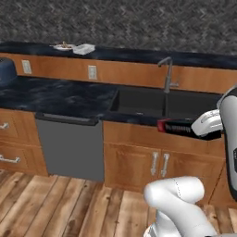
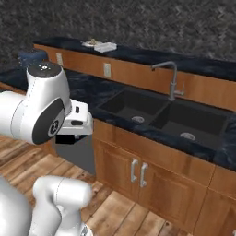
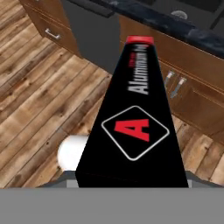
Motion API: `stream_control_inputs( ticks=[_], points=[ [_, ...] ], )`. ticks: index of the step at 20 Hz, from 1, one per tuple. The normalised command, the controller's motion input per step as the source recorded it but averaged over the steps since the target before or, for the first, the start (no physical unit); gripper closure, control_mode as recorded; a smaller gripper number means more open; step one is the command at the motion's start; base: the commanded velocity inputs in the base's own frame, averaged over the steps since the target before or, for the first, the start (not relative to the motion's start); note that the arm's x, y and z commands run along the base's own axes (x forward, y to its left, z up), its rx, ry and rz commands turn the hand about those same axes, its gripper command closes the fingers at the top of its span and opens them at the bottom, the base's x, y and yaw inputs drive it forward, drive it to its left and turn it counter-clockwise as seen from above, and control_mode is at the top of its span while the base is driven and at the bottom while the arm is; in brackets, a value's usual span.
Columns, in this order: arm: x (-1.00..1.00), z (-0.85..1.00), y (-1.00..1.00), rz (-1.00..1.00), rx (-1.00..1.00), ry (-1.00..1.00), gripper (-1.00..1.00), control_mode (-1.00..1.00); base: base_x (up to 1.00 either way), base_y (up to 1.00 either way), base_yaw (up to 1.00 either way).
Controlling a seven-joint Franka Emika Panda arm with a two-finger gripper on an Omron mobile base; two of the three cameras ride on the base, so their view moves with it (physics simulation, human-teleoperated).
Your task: Retrieve the tupperware and aluminum foil from the cabinet and place them on the dining counter near the plate with kebab skewer and mushroom to prepare for storing leftovers.
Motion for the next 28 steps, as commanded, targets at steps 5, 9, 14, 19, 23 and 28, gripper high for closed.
stream_control_inputs(
  ticks=[5, 9, 14, 19, 23, 28],
  points=[
    [0.00, 0.00, 0.00, 0.00, 0.00, 0.00, 1.00, 1.00, 0.67, 1.00, 0.30],
    [0.00, 0.00, 0.00, 0.00, 0.00, 0.00, 1.00, 1.00, 0.72, 1.00, 0.25],
    [0.00, 0.00, 0.00, 0.00, 0.00, 0.00, 1.00, 1.00, 0.76, 1.00, 0.15],
    [0.00, 0.00, 0.00, 0.00, 0.00, 0.00, 1.00, 1.00, 0.79, 1.00, 0.07],
    [0.00, 0.00, 0.00, 0.00, 0.00, 0.00, 1.00, 1.00, 0.81, 1.00, 0.00],
    [0.00, 0.00, 0.00, 0.00, 0.00, 0.00, 1.00, 1.00, 0.79, 1.00, 0.01]
  ],
)
